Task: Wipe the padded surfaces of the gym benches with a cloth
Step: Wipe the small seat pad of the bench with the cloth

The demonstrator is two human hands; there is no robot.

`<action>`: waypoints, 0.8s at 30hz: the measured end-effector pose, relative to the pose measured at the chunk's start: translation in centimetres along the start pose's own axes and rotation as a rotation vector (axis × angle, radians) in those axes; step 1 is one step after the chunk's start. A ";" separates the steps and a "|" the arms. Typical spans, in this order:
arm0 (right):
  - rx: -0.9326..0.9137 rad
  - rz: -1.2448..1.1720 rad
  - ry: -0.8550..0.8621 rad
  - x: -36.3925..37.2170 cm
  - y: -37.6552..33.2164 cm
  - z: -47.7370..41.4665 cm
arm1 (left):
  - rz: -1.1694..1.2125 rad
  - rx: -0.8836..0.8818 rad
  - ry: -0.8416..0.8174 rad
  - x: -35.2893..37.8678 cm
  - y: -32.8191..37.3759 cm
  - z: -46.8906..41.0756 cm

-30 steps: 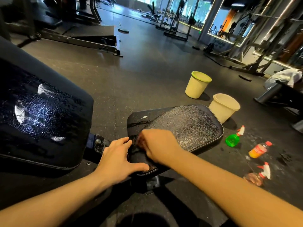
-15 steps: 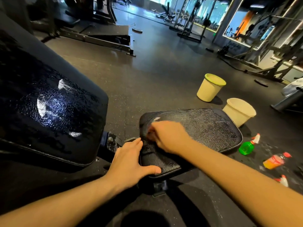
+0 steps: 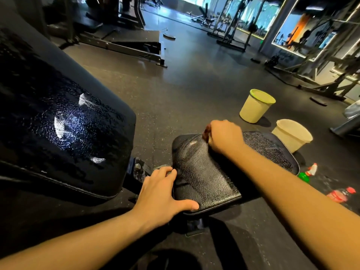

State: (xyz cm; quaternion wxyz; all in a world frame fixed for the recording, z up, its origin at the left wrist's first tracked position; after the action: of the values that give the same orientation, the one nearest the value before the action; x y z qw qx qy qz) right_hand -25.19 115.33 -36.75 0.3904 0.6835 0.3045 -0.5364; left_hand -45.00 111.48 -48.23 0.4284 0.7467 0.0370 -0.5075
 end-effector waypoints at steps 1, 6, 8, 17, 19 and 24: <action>0.084 -0.040 0.036 -0.4 0.5 -1.3 | 0.001 0.005 0.003 0.1 0.0 0.0; -0.321 -0.061 -0.087 3.0 -8.6 5.7 | 0.003 0.031 -0.004 -0.1 -0.3 0.0; -0.341 -0.028 -0.022 2.6 -7.2 6.0 | 0.005 0.028 -0.010 0.0 -0.3 -0.1; -0.299 -0.086 -0.022 3.2 -6.2 4.7 | -0.011 0.007 -0.026 0.2 -0.6 -0.2; -0.401 -0.071 -0.052 2.5 -4.6 7.4 | -0.006 -0.002 -0.034 0.2 -0.5 -0.3; 0.086 -0.024 0.107 -0.5 3.7 1.2 | -0.005 -0.006 -0.046 0.3 -0.3 -0.3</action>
State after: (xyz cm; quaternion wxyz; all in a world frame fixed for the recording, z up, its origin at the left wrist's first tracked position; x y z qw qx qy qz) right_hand -22.77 112.43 -35.63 0.3371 0.7237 0.3098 -0.5164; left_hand -44.76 111.76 -48.63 0.4302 0.7335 0.0304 -0.5253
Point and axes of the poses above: each hand's wrist, its own z-axis away from the middle knuckle, its own x-axis out of the palm, y = z × x, the point moved 5 cm from there along -z, towards the middle knuckle, and after that the axes turned 8 degrees about x, right-handed, at the moved point
